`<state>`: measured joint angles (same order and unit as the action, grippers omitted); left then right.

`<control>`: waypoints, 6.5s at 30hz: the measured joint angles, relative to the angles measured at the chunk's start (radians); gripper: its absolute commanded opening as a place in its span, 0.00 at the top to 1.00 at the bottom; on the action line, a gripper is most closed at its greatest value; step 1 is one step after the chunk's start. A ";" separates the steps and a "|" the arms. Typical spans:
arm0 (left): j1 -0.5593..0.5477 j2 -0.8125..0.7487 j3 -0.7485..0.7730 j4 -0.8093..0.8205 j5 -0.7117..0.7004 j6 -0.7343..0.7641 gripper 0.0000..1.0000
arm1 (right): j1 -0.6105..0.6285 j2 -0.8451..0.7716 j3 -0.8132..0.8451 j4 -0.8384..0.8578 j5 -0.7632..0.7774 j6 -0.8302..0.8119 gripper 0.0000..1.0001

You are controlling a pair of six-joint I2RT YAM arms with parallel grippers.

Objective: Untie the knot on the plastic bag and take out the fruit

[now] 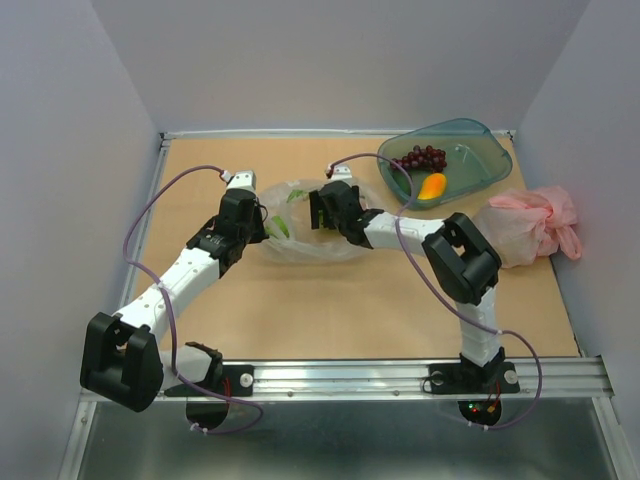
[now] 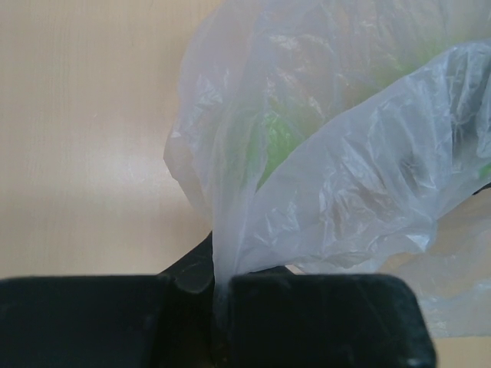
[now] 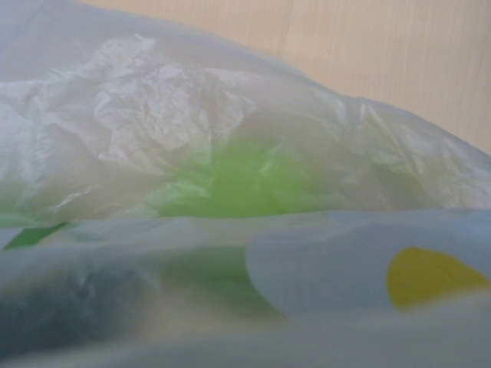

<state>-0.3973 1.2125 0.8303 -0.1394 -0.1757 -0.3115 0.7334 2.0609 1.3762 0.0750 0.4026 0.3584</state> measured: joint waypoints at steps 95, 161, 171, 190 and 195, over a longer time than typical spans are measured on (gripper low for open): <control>0.000 0.003 0.000 0.000 0.010 0.000 1.00 | -0.129 -0.603 -0.241 0.086 -0.694 -0.131 0.18; -0.144 0.063 0.060 -0.006 0.084 -0.011 1.00 | 0.008 0.032 -0.208 0.462 0.007 -0.134 0.01; -0.144 0.068 0.060 -0.006 0.097 -0.009 1.00 | 0.008 0.085 -0.177 0.568 0.088 -0.146 0.17; -0.092 0.071 0.060 -0.007 0.076 -0.006 1.00 | 0.009 -0.195 -0.447 0.625 -0.109 -0.177 0.96; -0.043 0.069 0.060 -0.007 0.071 -0.007 1.00 | 0.013 -0.368 -0.505 0.606 -0.224 -0.195 0.96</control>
<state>-0.4404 1.2816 0.8906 -0.1467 -0.1051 -0.3187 0.7460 1.6928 0.8707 0.6811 0.1783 0.1638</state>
